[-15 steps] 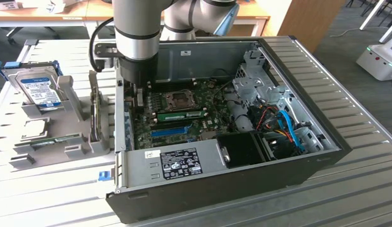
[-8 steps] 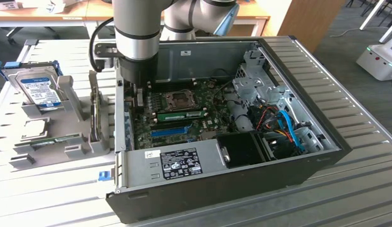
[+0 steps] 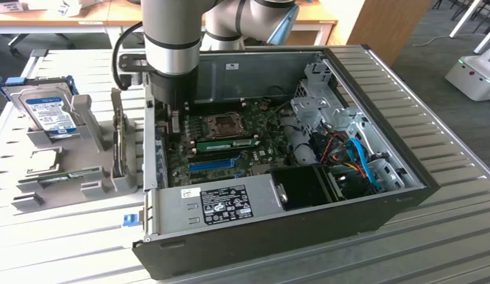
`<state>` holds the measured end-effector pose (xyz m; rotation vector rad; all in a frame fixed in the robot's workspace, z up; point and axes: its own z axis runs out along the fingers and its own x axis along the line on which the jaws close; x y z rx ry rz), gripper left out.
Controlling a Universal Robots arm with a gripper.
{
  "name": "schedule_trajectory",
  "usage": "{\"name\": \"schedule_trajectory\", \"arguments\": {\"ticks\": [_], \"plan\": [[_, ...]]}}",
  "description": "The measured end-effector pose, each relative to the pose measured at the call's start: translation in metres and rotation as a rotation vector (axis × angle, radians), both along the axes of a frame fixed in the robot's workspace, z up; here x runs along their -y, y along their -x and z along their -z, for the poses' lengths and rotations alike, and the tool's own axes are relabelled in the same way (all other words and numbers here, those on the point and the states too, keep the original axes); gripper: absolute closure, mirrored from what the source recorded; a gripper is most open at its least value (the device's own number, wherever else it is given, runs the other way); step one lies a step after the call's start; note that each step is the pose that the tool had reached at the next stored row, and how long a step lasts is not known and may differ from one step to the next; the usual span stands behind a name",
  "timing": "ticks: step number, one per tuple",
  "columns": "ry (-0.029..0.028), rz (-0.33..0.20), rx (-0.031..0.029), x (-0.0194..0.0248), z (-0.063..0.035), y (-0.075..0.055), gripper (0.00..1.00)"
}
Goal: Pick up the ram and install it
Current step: 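Press down the ram until it locks into place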
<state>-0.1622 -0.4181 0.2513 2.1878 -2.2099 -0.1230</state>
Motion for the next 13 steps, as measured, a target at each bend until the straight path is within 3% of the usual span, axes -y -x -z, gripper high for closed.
{"name": "schedule_trajectory", "arguments": {"ticks": [13], "plan": [[-0.0042, 0.000, 0.0000, 0.0000, 0.0000, -0.032, 0.89]]}}
